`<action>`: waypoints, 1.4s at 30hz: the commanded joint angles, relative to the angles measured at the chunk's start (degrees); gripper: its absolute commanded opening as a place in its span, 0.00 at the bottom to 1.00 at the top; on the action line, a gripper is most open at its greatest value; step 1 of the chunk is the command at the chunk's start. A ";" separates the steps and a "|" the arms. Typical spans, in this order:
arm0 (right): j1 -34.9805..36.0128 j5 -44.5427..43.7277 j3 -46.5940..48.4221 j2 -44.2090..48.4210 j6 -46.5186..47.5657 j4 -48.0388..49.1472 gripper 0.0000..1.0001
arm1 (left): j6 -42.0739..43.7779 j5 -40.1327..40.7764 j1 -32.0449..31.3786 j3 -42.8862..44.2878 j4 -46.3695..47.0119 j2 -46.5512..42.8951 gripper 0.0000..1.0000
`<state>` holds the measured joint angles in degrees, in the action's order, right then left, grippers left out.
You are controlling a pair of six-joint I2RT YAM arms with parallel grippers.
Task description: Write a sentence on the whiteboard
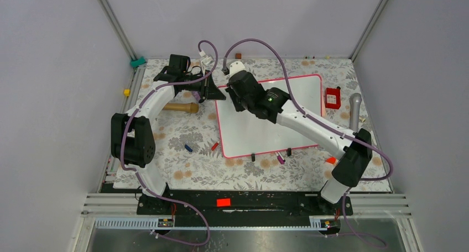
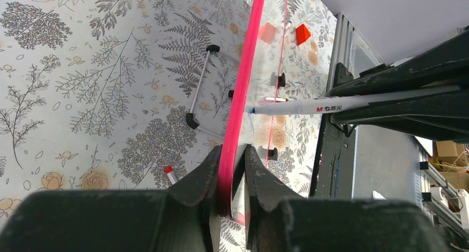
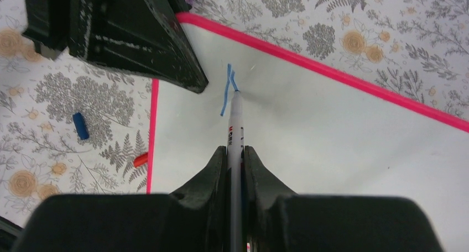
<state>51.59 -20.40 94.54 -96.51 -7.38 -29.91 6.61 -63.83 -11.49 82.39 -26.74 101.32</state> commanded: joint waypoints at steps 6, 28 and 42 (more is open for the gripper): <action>-0.53 -2.69 -7.03 5.04 -0.56 -0.33 0.00 | 8.44 12.53 -1.61 -1.52 -1.30 0.55 0.08; -4.08 -0.10 -0.71 1.55 -0.08 0.42 0.00 | 8.59 12.61 -1.56 -1.64 -1.33 0.37 0.08; -4.66 1.59 2.44 1.40 0.34 -0.71 0.00 | 8.52 12.80 -1.54 -1.66 -1.38 0.53 0.08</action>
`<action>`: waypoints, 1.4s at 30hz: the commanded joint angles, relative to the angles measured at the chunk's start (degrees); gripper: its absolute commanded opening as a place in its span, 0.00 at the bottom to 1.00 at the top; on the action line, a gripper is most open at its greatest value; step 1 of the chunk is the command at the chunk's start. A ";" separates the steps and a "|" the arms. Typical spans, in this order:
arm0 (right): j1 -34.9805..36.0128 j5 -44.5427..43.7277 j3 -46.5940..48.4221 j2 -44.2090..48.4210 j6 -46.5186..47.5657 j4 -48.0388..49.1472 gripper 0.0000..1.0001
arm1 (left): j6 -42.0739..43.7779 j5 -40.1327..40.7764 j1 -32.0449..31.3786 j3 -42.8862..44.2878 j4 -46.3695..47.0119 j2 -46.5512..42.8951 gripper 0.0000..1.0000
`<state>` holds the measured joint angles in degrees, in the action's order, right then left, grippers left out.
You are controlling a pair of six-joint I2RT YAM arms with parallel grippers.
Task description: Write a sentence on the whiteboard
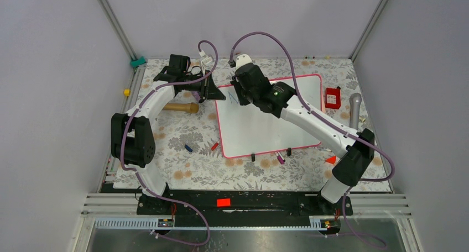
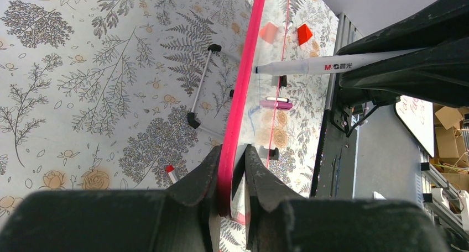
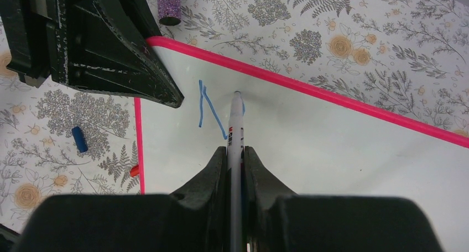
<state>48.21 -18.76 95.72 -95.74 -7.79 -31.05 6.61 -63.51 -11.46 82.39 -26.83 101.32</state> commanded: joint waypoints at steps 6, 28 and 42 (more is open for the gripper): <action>-1.32 1.92 -2.94 6.18 1.84 2.83 0.00 | 8.43 12.51 -1.62 -1.55 -1.23 0.72 0.08; -1.27 3.39 -11.42 9.79 1.93 4.62 0.00 | 8.37 12.97 -1.57 -1.54 -1.27 0.26 0.08; -1.27 3.41 -7.60 5.92 1.21 2.80 0.00 | 8.34 12.73 -1.63 -1.57 -1.29 0.43 0.08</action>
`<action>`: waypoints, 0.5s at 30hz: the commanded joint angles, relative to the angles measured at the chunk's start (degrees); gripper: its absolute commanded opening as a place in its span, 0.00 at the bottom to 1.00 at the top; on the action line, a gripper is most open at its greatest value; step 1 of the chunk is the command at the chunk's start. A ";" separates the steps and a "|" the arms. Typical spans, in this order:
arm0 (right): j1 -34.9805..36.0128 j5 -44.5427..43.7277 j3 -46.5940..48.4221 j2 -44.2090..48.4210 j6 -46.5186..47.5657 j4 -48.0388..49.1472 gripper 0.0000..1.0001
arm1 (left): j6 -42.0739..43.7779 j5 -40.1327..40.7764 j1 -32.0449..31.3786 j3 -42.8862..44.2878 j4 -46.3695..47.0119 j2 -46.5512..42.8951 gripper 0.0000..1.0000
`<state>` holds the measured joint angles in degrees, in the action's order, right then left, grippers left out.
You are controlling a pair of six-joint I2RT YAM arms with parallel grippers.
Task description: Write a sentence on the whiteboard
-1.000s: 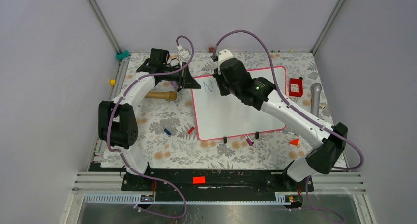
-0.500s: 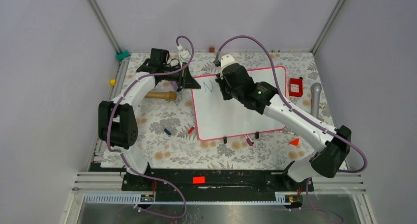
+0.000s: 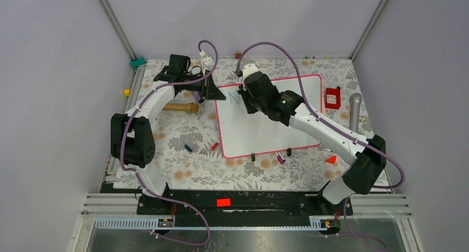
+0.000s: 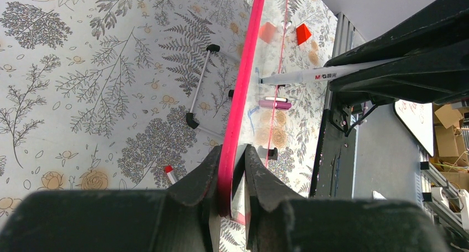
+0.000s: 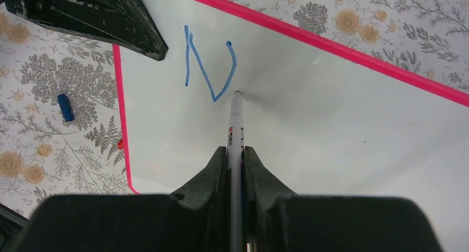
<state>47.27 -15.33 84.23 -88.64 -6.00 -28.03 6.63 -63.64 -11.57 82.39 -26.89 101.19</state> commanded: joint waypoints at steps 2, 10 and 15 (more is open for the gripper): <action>-0.33 -1.05 4.35 -1.59 -0.59 -0.97 0.00 | 8.31 12.90 -1.51 -1.55 -1.24 0.59 0.08; -0.57 -4.68 3.40 -0.39 -0.23 -1.94 0.00 | 8.23 12.81 -1.48 -1.48 -1.23 0.51 0.08; -1.11 -5.74 2.82 0.04 -0.29 -2.35 0.00 | 8.31 12.75 -1.50 -1.58 -1.23 0.34 0.08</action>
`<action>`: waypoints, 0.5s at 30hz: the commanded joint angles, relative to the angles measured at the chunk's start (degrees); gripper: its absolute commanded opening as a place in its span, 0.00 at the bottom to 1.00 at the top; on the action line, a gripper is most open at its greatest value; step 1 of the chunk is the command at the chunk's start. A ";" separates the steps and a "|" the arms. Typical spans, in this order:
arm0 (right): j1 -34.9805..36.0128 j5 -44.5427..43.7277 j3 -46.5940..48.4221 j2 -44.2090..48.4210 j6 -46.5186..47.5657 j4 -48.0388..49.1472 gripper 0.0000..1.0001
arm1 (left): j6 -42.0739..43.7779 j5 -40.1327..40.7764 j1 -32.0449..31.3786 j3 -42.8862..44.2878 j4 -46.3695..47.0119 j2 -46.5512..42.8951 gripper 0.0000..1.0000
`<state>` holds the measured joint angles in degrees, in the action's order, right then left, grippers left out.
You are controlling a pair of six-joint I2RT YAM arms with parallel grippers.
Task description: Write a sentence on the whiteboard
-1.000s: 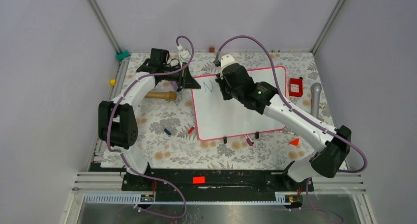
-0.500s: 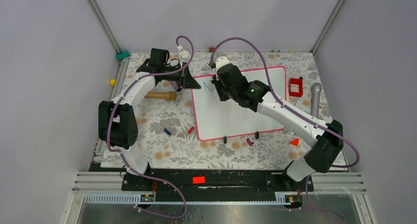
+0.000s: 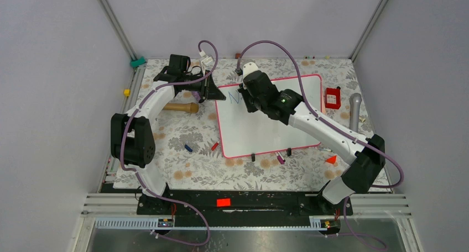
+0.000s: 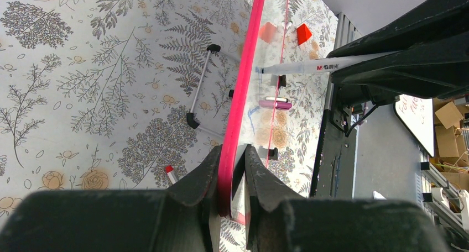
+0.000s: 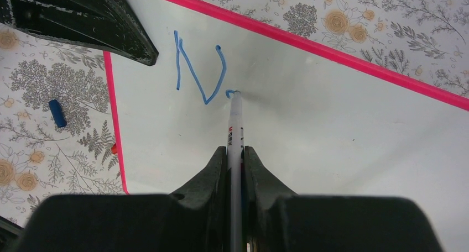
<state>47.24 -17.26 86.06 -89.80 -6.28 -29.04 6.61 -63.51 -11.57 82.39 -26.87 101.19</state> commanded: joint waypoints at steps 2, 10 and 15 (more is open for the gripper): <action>-1.23 -3.84 0.93 1.28 -0.11 -1.33 0.00 | 8.33 12.62 -1.48 -1.53 -1.25 0.33 0.08; -1.28 -3.20 3.19 -0.02 -0.04 -1.31 0.00 | 8.35 12.62 -1.52 -1.49 -1.29 0.24 0.08; -1.28 -3.39 5.42 -1.38 0.18 -1.91 0.00 | 8.33 12.64 -1.48 -1.54 -1.25 0.14 0.08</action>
<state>46.74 -18.15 87.92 -90.19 -6.28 -30.81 6.61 -63.48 -11.60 82.39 -26.96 101.03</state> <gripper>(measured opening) 0.158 0.149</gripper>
